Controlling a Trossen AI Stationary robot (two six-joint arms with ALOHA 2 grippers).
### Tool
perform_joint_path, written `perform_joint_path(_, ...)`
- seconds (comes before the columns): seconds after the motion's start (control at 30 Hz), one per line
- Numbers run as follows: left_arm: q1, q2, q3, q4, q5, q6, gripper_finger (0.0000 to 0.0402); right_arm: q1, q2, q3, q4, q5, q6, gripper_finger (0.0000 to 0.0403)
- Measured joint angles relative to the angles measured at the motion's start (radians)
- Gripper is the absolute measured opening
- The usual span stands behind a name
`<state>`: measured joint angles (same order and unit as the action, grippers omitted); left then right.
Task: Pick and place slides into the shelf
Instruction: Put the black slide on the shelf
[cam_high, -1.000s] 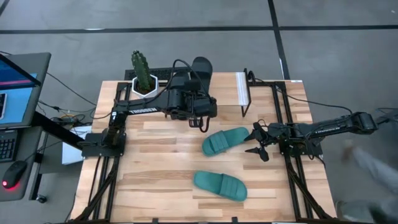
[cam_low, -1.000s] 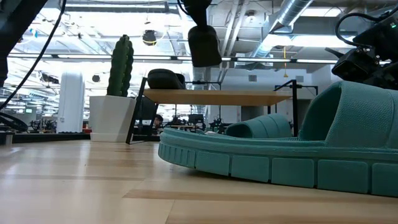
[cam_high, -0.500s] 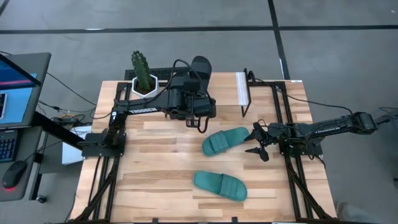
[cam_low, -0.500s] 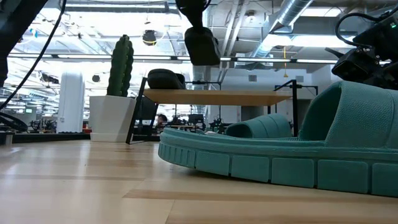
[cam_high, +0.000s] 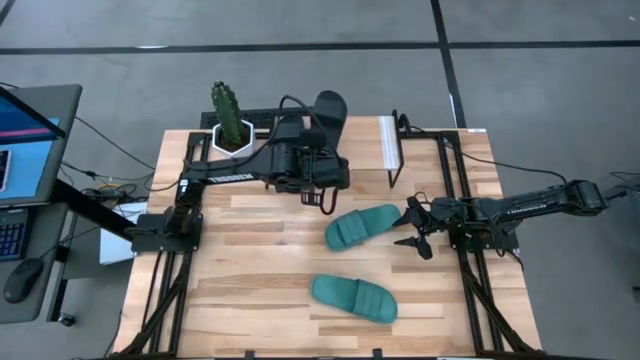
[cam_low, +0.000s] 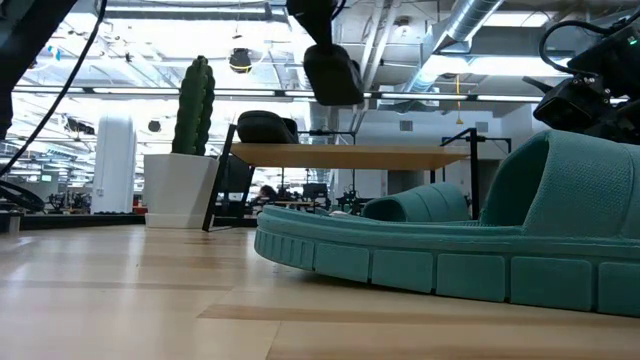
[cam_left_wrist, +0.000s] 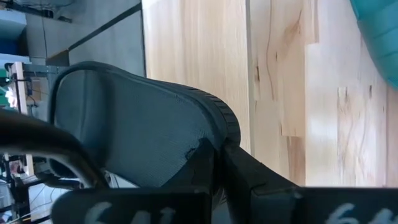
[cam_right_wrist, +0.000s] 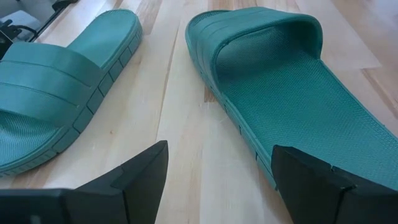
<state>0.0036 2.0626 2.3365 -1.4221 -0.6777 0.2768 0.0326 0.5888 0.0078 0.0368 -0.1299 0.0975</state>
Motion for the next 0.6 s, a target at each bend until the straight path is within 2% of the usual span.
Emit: perform_joint_path(0.6, 0.018, 0.001, -0.036, 0.026, 0.021, 0.003, 0.0, 0.0, 0.0, 0.0, 0.0, 0.0, 0.0, 0.0269)
